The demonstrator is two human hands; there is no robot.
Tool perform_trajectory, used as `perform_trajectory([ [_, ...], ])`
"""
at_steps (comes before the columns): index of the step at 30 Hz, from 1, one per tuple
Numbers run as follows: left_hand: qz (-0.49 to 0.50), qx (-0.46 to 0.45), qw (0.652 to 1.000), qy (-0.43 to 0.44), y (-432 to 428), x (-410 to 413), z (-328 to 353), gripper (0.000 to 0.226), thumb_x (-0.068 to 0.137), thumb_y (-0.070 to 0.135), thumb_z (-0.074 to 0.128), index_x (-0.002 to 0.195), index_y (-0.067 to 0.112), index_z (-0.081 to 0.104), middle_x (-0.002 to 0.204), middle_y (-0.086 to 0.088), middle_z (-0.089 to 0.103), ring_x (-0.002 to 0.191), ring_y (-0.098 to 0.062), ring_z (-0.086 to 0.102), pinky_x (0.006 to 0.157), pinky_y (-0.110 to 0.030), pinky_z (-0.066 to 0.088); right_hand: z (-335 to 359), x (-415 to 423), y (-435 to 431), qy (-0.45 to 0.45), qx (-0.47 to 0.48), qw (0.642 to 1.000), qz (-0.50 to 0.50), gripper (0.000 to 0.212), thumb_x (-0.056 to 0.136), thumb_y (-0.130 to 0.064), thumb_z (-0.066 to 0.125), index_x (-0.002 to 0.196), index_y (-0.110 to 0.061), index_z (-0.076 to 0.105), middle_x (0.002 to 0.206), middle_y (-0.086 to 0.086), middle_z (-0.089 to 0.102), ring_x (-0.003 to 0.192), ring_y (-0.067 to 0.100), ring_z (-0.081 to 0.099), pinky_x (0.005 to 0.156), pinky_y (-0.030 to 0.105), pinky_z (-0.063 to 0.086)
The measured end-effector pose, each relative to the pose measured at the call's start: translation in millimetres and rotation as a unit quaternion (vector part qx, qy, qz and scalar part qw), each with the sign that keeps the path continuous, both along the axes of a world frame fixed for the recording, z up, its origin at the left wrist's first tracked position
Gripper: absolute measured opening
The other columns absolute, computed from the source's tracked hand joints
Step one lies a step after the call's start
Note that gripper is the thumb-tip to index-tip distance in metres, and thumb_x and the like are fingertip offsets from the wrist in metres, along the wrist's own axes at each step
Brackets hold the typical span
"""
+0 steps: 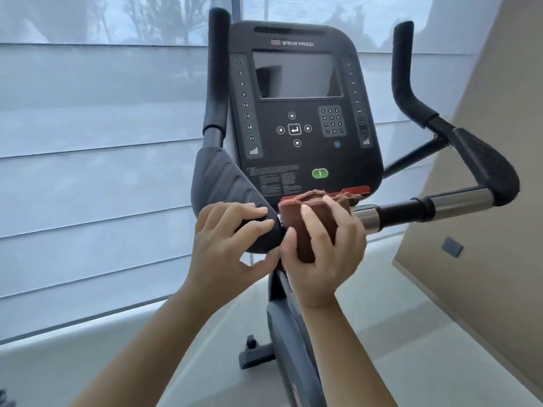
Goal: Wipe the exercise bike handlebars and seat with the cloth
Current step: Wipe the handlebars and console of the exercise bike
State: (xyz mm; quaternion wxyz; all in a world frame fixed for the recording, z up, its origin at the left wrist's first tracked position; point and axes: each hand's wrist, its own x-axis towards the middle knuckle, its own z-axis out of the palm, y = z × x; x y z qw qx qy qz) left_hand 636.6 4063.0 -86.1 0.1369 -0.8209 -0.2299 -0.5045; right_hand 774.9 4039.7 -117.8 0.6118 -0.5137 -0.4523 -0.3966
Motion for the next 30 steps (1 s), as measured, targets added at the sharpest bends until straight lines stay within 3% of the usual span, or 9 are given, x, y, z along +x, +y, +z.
perform_trajectory([
  [4, 0.001, -0.03, 0.999, 0.02, -5.3, -3.4, 3.5, 0.027, 0.072, 0.03, 0.07, 0.085, 0.007, 0.07, 0.094, -0.007, 0.067, 0.091, -0.027, 0.062, 0.081, -0.039, 0.043, 5.1, 27.6, -8.5, -0.136, -0.034, 0.99, 0.022, 0.024, 0.083, -0.032, 0.057, 0.099, -0.016, 0.062, 0.096, 0.018, 0.069, 0.088, 0.036, 0.064, 0.079, 0.041, 0.049],
  [8, -0.001, -0.05, 0.998, 0.031, -10.0, -5.1, 4.7, 0.028, 0.072, 0.027, 0.069, 0.09, 0.006, 0.069, 0.096, -0.009, 0.066, 0.094, -0.029, 0.061, 0.082, -0.043, 0.044, 8.6, 80.7, -14.2, -0.039, -0.025, 0.998, -0.034, 0.027, 0.085, -0.026, 0.054, 0.09, -0.005, 0.07, 0.094, 0.021, 0.068, 0.085, 0.036, 0.061, 0.077, 0.043, 0.051],
  [11, 0.011, -0.059, 0.998, 0.021, -12.9, -2.6, 4.6, 0.026, 0.072, 0.026, 0.067, 0.088, 0.005, 0.068, 0.094, -0.008, 0.066, 0.093, -0.029, 0.06, 0.083, -0.04, 0.044, 11.1, 56.1, -11.4, 0.034, -0.02, 0.999, -0.03, 0.026, 0.085, -0.026, 0.054, 0.087, -0.006, 0.071, 0.094, 0.019, 0.067, 0.088, 0.035, 0.06, 0.078, 0.045, 0.051],
  [14, 0.022, -0.061, 0.998, 0.016, -15.1, -0.6, 5.1, 0.027, 0.072, 0.026, 0.065, 0.086, 0.004, 0.068, 0.094, -0.008, 0.066, 0.091, -0.03, 0.06, 0.082, -0.04, 0.044, 12.1, 12.7, -10.4, -0.059, -0.051, 0.997, 0.022, 0.027, 0.082, -0.031, 0.055, 0.086, -0.012, 0.073, 0.093, 0.015, 0.069, 0.088, 0.036, 0.064, 0.079, 0.042, 0.05],
  [17, 0.024, -0.067, 0.997, 0.023, -17.2, -0.9, 6.1, 0.028, 0.073, 0.027, 0.064, 0.087, 0.003, 0.068, 0.096, -0.007, 0.066, 0.092, -0.03, 0.059, 0.081, -0.042, 0.046, 23.8, 21.2, -18.5, -0.141, -0.098, 0.984, 0.055, 0.025, 0.08, -0.032, 0.057, 0.086, -0.014, 0.073, 0.089, 0.011, 0.071, 0.081, 0.032, 0.065, 0.073, 0.039, 0.052],
  [24, 0.035, -0.081, 0.996, 0.024, -22.9, -0.7, 4.5, 0.029, 0.075, 0.026, 0.061, 0.091, 0.003, 0.067, 0.098, -0.009, 0.066, 0.099, -0.028, 0.058, 0.088, -0.038, 0.043, 50.5, 50.4, -30.7, -0.061, -0.24, 0.967, 0.053, 0.03, 0.079, -0.037, 0.051, 0.082, -0.015, 0.07, 0.079, 0.008, 0.065, 0.07, 0.027, 0.056, 0.063, 0.041, 0.048],
  [30, 0.036, -0.093, 0.995, 0.018, -24.7, 0.1, 5.0, 0.029, 0.076, 0.025, 0.058, 0.092, 0.002, 0.067, 0.099, -0.009, 0.065, 0.098, -0.03, 0.059, 0.089, -0.037, 0.042, 57.1, 22.3, -28.5, -0.091, -0.286, 0.948, 0.104, 0.032, 0.081, -0.042, 0.048, 0.081, -0.019, 0.07, 0.071, 0.005, 0.063, 0.067, 0.024, 0.055, 0.06, 0.034, 0.046],
])
